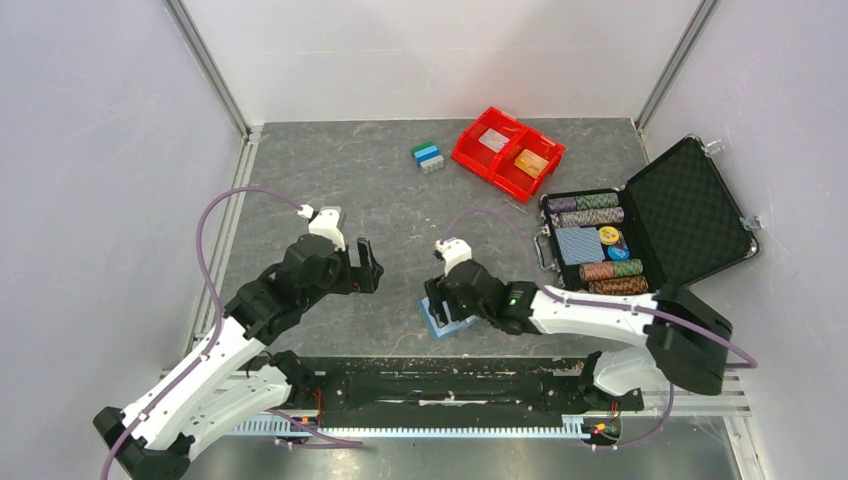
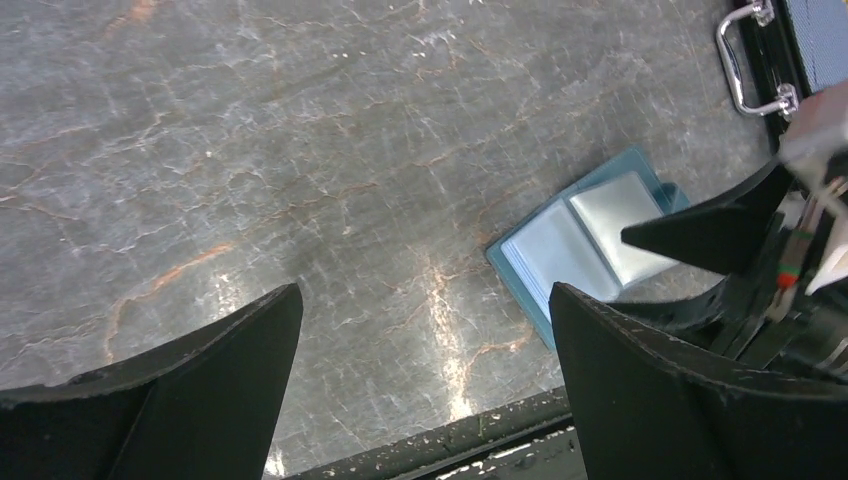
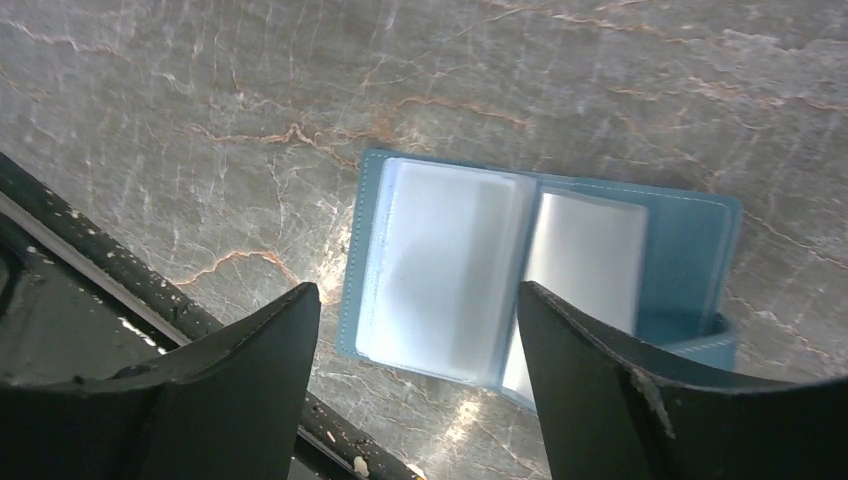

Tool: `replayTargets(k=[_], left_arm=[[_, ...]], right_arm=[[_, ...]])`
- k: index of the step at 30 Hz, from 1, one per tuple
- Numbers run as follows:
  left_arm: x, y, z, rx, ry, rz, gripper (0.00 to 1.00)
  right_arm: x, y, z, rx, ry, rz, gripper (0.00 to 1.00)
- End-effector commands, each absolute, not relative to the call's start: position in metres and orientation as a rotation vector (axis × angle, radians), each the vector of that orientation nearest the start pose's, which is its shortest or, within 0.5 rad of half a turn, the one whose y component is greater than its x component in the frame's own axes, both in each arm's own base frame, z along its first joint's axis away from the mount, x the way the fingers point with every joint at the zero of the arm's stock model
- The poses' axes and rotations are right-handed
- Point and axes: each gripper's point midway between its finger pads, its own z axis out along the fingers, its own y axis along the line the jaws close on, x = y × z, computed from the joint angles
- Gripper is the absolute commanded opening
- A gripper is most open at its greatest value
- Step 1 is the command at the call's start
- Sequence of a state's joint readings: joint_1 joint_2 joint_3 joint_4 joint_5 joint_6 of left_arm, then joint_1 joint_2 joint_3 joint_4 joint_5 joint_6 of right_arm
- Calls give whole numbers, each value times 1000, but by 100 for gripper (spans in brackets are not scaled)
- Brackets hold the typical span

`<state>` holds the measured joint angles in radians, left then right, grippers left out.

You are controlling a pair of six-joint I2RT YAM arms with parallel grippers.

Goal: Take the credit cards out of the card holder
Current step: Remove the credit card from the card holder.

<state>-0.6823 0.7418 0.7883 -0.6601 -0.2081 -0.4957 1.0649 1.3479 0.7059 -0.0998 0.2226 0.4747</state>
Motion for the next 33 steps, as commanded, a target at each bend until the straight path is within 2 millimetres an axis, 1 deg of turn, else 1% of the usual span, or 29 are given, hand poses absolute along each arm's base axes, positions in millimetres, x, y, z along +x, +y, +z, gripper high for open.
replayTargets(k=[1,3,8,16,20,23,25,30,33], left_arm=[[211,-126,213,48,2113,-369,100],[210,-124,216,34,2095,-373,100],[207,-122,218,27,2082,-387,100],[207,-124,219,29,2083,-396,100],[207,-124,218,31,2086,-397,100],[207,-125,217,33,2091,-400,100],[207,-126,216,35,2095,-403,100],[206,-130,213,48,2112,-414,100],[205,-134,211,53,2124,-434,100]], right_arm=[[193,314,79,-599,2250,404,76],[190,315,71,-628,2263,344,77],[193,311,59,-657,2267,218,77],[191,307,44,-701,2290,179,74],[187,310,36,-726,2305,197,71],[185,312,30,-735,2318,207,67],[183,313,28,-743,2321,226,62],[180,318,31,-726,2321,283,50],[178,322,34,-701,2327,348,47]])
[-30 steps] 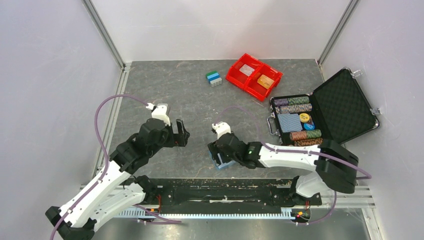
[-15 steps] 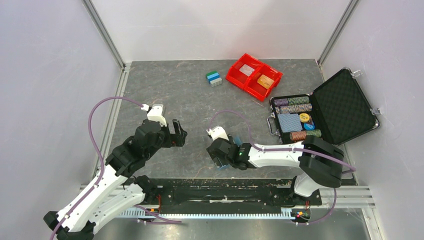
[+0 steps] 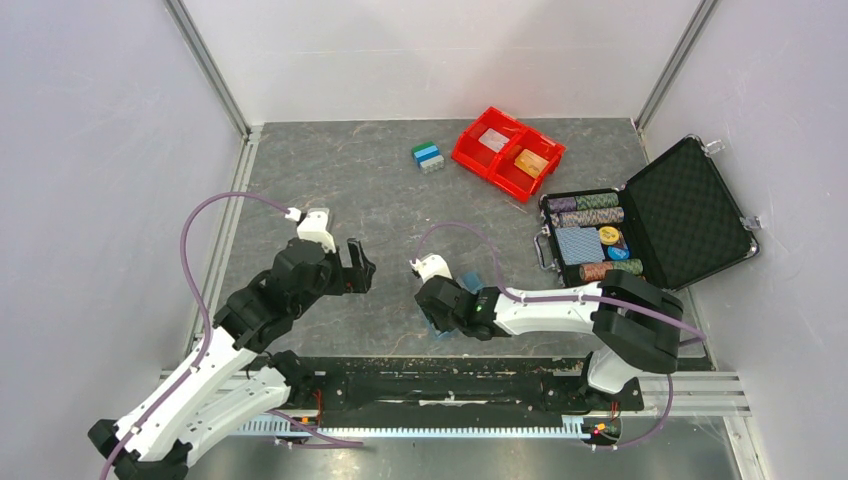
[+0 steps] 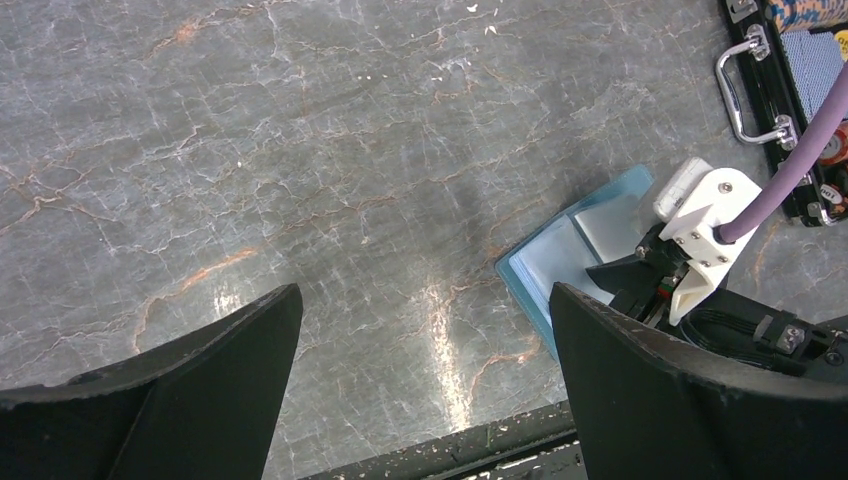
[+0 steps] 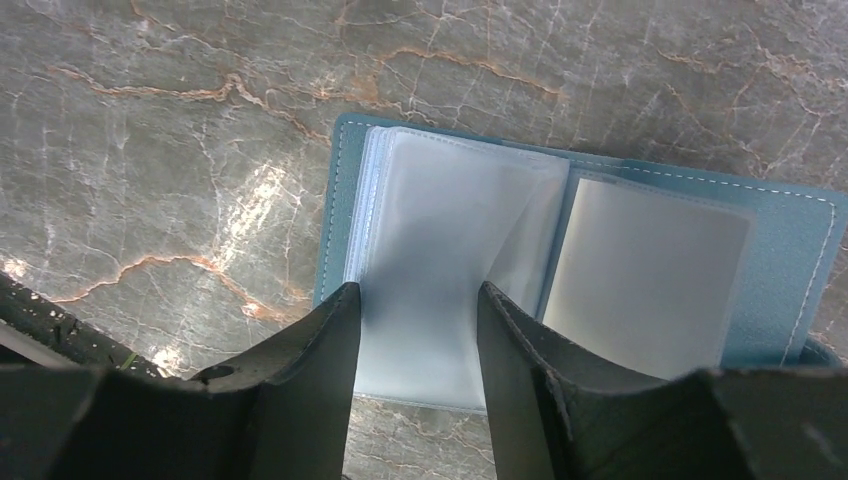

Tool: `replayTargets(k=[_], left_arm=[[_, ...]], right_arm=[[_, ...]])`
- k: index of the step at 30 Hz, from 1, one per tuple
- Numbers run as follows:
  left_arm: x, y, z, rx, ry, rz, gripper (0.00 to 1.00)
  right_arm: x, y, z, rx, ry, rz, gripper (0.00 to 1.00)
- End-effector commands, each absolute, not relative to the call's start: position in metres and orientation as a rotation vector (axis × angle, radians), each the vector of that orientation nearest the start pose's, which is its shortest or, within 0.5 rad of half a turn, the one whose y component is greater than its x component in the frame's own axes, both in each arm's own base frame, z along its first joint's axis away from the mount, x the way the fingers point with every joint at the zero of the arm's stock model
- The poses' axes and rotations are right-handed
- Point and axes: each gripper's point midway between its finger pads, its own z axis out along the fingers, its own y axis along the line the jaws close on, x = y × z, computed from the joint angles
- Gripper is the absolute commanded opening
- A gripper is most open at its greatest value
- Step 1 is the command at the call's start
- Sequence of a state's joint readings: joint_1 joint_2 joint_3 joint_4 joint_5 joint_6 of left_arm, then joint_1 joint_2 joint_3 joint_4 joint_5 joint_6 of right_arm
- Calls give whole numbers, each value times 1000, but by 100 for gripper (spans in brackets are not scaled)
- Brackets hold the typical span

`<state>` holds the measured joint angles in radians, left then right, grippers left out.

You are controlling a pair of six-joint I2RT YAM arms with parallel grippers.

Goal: Take the credit cards out of the card holder
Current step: Remove the credit card from the card holder.

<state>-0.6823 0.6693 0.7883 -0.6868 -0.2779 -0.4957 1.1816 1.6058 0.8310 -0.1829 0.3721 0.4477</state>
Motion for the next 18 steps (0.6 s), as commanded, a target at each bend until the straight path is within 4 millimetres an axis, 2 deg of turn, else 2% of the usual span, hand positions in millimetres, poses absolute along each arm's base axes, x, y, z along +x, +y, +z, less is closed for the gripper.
replayTargets(k=[1,7,13,18], left_arm=[[205,-136,209,53,2130,-444,100],[199,-150,199,39,2164,-540,100],[195,-160,188,24,2191,-611,100],[194,-169,179,23,2223,-650,100]], right_arm=[[178,322,33,-688,2333,375,46],[179,315,33,-585,2360,539,43],[175,316,41,-517,2351,720,39],[177,310,40,-479,2352,751,33]])
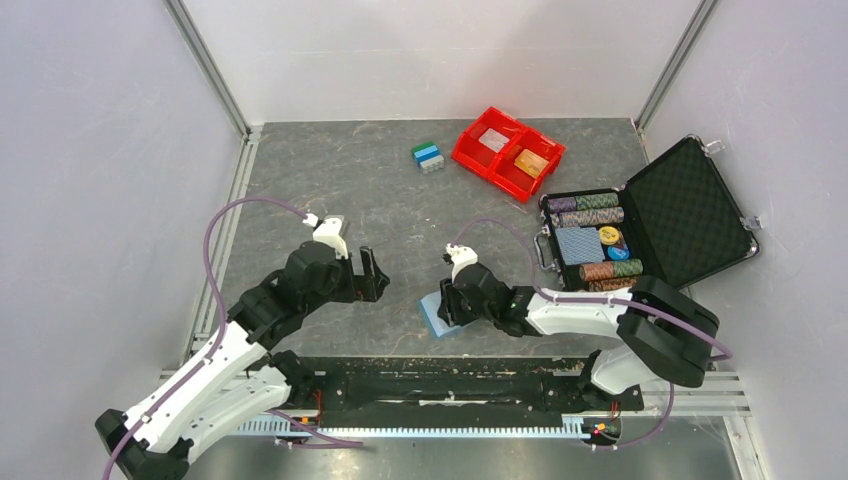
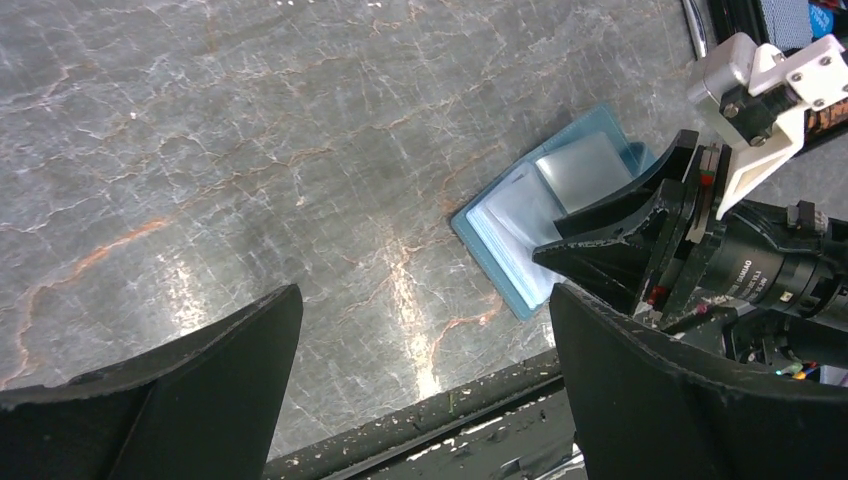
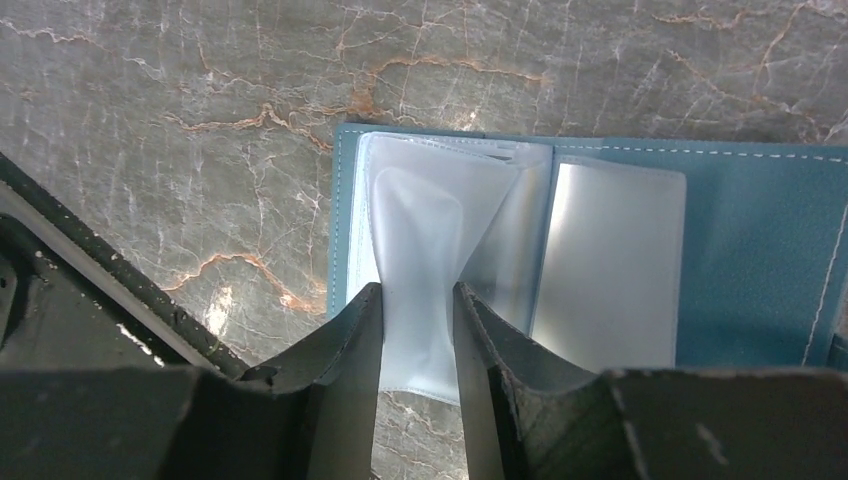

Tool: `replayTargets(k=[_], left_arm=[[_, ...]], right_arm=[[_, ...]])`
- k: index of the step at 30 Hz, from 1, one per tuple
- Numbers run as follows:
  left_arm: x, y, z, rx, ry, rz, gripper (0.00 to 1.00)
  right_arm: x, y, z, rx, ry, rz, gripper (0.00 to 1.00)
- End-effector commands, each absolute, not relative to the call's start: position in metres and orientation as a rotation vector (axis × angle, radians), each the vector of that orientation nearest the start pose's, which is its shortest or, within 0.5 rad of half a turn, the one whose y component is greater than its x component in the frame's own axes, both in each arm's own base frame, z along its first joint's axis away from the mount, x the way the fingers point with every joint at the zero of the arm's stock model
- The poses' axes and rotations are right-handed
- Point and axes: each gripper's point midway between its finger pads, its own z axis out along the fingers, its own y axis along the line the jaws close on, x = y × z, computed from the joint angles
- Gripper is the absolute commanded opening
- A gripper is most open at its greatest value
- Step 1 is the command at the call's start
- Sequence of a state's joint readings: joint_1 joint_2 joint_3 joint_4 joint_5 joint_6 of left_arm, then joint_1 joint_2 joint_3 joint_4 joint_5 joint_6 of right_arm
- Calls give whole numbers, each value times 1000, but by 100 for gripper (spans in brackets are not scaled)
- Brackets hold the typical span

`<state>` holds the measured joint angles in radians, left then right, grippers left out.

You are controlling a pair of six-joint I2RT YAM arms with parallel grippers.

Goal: Take the credit cards out of the card holder
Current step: Remove the credit card from the card holder.

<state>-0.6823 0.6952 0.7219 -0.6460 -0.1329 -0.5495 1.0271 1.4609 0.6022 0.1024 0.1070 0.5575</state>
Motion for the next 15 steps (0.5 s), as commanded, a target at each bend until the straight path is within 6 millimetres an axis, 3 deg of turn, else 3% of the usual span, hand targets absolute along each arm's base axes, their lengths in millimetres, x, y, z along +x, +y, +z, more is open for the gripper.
replayTargets(k=[1,4,8,15], left_arm=[[194,-171,177,26,2235,-653,100],[192,-176,170,38,2268,-669,100],[192,-176,165,33,2277,-667,100],[193,-176,161,31,2276,-662,100]], right_arm=[[178,309,41,-471,2348,753,33],[182,303,47,-458,2327,719,37],[184,301,51,-470,2313,695,60],[196,292,49,-519,2300,494,68]])
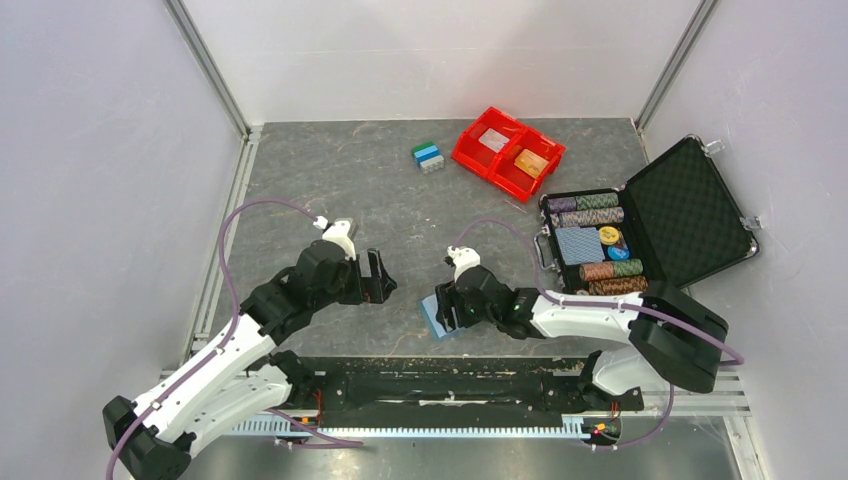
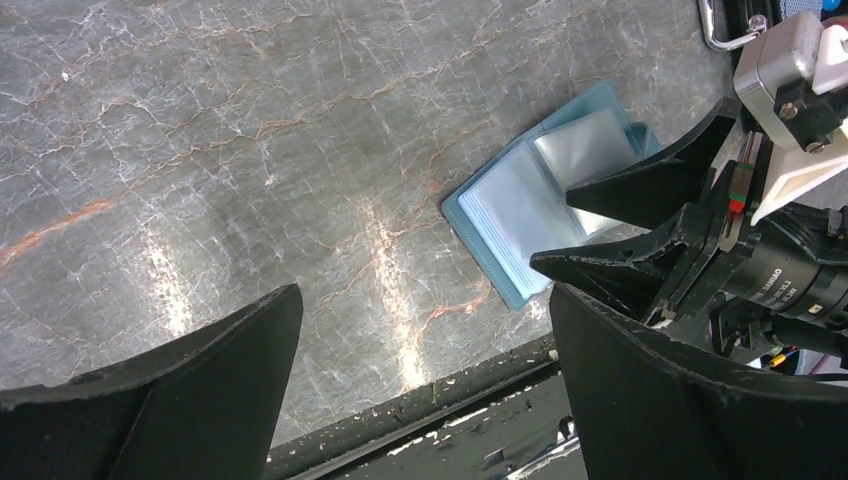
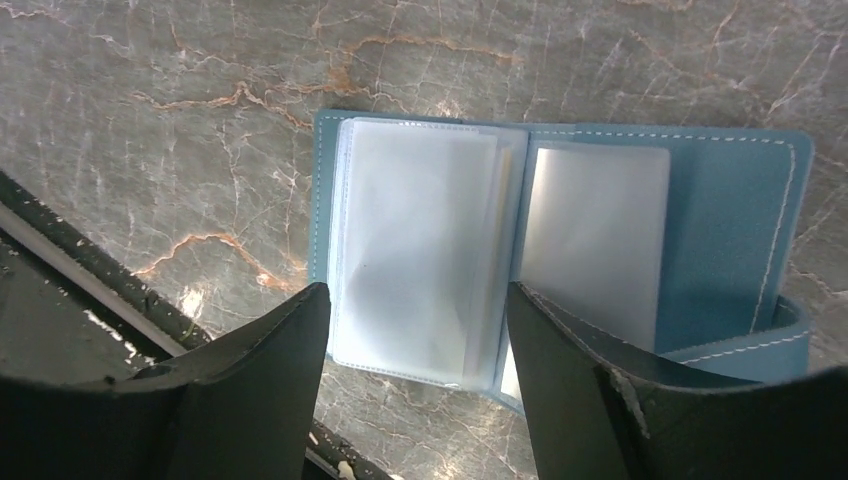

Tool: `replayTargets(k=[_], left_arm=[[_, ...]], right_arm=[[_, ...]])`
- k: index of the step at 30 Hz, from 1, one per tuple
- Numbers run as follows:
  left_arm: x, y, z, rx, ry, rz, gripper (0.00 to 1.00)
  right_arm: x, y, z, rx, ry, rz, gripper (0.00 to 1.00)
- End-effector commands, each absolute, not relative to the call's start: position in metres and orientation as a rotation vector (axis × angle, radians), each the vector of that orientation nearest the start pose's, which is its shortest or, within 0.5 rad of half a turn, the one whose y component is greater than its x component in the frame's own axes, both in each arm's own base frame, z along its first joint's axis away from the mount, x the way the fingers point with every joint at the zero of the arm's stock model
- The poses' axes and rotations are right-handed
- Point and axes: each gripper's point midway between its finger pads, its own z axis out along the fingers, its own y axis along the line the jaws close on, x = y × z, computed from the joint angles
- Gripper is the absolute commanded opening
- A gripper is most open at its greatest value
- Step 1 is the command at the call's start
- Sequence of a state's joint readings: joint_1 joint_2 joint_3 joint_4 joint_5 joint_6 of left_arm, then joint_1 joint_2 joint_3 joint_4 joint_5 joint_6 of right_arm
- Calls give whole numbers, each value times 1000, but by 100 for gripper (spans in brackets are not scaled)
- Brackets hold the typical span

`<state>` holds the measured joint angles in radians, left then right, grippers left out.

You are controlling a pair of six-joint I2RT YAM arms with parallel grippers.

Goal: Take the credit cards out of the card holder
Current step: Remove the credit card from the card holder.

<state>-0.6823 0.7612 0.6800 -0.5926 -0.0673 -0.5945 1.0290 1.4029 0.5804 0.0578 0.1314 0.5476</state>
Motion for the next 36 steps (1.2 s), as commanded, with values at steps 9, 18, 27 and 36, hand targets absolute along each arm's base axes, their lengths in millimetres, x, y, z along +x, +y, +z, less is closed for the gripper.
replayTargets(k=[9,18,27,36], left_arm=[[194,-174,160,37,2274,-647,100],[193,-174,158,45,2277,-645,100],[194,-175,156,42,2281,-643,100],[193,-176,155,39,2284,-651,100]], right_arm=[[186,296,33,-587,2351,491,73],[181,292,19,-608,2383,459,71],[182,300,26,-592,2356,510,73],[179,297,16,-608,2375,487,64]])
